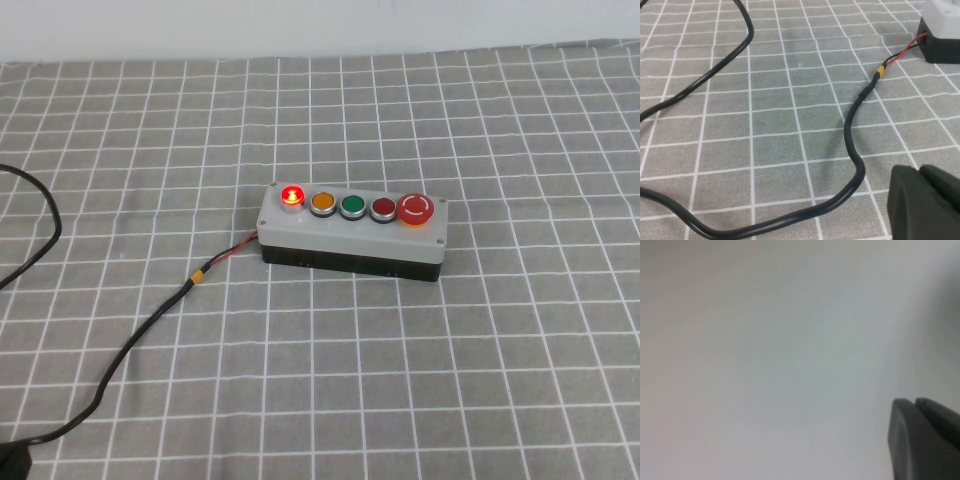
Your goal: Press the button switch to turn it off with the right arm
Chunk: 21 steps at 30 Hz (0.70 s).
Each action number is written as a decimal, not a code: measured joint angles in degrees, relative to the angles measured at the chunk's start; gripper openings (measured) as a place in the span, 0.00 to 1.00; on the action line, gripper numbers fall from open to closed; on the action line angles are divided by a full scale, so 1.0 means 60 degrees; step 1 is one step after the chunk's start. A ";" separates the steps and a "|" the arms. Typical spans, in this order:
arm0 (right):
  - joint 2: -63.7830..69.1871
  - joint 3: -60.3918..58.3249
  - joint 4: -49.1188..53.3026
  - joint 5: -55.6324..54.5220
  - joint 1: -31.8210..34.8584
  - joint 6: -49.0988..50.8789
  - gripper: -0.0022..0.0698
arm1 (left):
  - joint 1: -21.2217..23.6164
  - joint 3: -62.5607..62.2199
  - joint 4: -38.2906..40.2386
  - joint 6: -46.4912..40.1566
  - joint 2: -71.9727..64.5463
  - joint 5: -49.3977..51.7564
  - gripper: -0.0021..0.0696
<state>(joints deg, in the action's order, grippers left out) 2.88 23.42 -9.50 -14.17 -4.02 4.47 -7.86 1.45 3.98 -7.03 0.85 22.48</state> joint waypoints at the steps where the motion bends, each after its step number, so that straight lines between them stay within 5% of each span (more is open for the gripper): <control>1: 0.0137 0.0143 -0.0015 0.0262 0.0000 0.0054 0.01 | 0.0000 0.0000 0.0000 0.0000 0.0000 0.0000 0.02; 15: 0.3974 0.3455 -0.0322 0.5989 0.0000 0.0220 0.01 | 0.0000 0.0000 0.0000 0.0000 0.0000 0.0000 0.02; 21: 0.5371 0.3558 -0.0017 0.6437 0.0000 -0.0622 0.01 | 0.0000 0.0000 0.0000 0.0000 0.0000 0.0000 0.02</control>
<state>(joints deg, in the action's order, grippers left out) 35.11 44.77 -9.60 24.45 -4.02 0.74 -7.86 1.45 3.98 -7.03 0.85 22.48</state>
